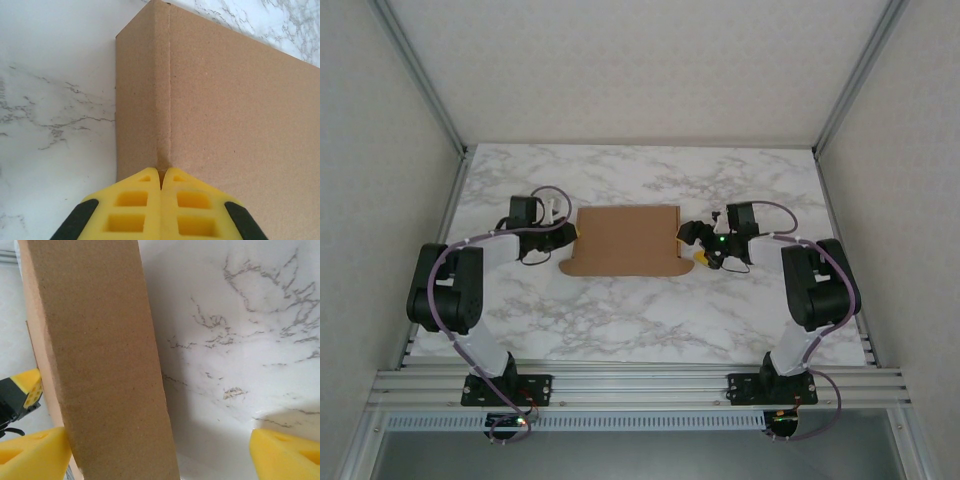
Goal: Fold the paper box
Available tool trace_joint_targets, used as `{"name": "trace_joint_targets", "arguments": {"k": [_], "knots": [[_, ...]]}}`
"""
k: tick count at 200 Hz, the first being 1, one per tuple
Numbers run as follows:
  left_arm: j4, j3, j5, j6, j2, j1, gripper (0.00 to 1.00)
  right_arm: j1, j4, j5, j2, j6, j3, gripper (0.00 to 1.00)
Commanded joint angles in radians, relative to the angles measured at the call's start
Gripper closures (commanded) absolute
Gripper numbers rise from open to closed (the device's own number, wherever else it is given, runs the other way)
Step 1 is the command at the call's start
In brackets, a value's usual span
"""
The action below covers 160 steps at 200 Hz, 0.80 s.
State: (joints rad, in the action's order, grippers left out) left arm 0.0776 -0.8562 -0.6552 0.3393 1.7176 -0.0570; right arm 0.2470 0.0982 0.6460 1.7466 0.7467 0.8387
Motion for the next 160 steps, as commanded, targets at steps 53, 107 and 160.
{"name": "trace_joint_targets", "arguments": {"k": [53, 107, 160], "knots": [[-0.156, 0.035, 0.174, -0.034, 0.070, 0.026, 1.00, 0.085, 0.210, 0.303, 0.154, 0.058, 0.122, 0.14], [-0.147, 0.033, 0.161, -0.022, 0.046, 0.024, 1.00, 0.103, 0.168, 0.225, 0.098, 0.059, 0.123, 0.33], [-0.143, 0.021, 0.168, 0.006, -0.016, 0.012, 0.81, 0.091, 0.133, 0.161, 0.050, 0.116, 0.092, 0.60]]}}
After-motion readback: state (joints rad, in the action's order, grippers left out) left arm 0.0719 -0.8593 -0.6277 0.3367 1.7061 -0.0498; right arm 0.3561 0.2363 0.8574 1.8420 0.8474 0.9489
